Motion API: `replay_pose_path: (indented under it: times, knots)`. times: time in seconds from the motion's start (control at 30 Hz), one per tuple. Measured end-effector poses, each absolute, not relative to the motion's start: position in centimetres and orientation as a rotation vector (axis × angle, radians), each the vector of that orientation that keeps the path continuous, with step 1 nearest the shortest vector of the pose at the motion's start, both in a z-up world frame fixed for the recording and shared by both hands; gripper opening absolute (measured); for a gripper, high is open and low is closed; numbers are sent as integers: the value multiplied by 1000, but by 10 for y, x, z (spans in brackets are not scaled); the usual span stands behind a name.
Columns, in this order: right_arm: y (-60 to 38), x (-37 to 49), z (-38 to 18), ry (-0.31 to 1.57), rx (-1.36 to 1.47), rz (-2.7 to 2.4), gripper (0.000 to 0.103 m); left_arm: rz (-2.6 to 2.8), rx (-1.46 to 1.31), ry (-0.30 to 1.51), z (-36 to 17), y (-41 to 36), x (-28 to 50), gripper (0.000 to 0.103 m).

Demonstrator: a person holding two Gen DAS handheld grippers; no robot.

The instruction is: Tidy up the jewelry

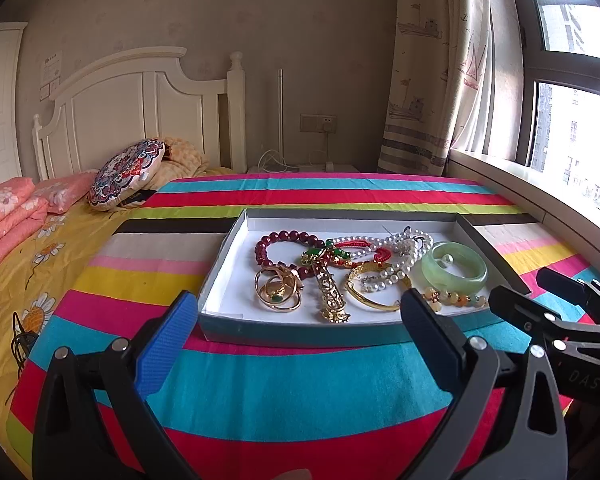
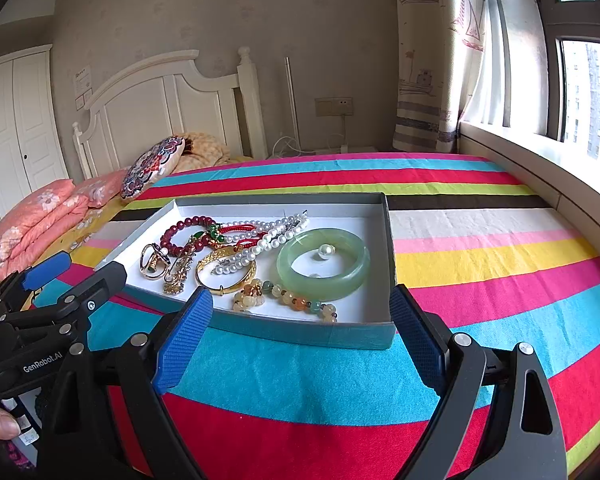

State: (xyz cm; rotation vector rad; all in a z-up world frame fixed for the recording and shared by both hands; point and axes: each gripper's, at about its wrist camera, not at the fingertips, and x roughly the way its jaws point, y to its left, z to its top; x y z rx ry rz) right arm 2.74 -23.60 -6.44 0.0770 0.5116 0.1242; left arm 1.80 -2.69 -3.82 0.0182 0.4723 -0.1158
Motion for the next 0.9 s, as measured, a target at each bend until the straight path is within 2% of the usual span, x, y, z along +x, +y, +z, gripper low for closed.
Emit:
replay_pose_path:
  times: [0.9]
  knots:
    - [-235,29,-66,517,78,130,86,-115,4,465,-38,-28,18,101]
